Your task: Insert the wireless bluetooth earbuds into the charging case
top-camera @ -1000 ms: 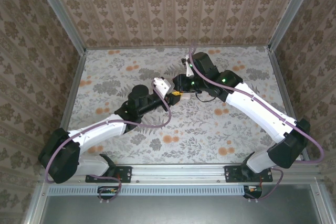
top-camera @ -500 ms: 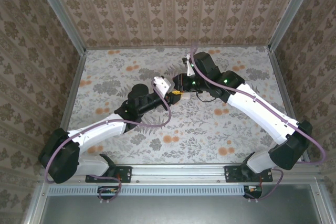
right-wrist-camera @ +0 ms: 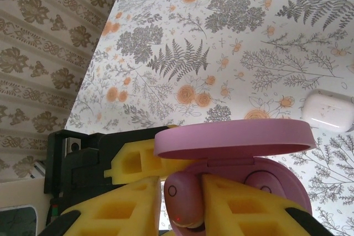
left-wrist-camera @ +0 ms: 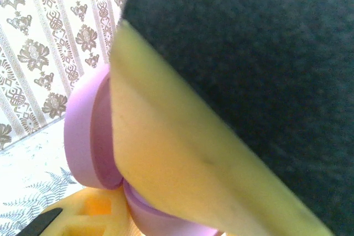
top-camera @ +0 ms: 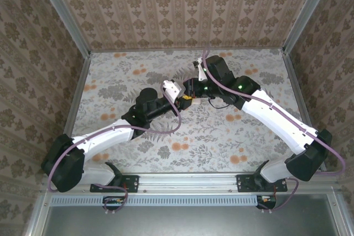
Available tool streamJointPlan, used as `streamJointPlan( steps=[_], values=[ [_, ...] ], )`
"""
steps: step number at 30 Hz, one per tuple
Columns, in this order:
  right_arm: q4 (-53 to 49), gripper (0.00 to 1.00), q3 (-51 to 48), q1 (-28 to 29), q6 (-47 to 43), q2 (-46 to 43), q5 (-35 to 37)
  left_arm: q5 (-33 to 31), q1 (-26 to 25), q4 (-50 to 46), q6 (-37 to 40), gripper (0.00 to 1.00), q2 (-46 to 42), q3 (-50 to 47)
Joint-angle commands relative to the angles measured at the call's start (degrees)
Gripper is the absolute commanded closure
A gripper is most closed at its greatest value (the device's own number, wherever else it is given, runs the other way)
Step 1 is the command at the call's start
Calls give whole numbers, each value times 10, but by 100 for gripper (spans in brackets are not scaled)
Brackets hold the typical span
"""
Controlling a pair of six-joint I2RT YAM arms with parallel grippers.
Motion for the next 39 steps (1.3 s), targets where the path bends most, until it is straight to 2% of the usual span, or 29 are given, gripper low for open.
streamJointPlan(
  steps=[1, 8, 24, 29, 34, 39],
  values=[
    [-14, 74, -12, 5, -3, -14, -9, 2, 0, 36, -3, 71, 0, 25],
    [-16, 71, -12, 5, -6, -15, -5, -2, 0, 38, -3, 71, -4, 21],
    [-1, 68, -17, 1, -16, -86, 21, 0, 1, 42, 3, 71, -10, 13],
    [-2, 65, -17, -34, -38, -130, 46, 37, 1, 49, 21, 71, -19, 3],
    [-23, 63, -14, -134, -25, -130, -57, 110, 1, 59, 50, 71, -35, -5],
    [-33, 63, -1, -157, -28, -111, -107, 131, -1, 55, 66, 71, -42, -3]
  ],
)
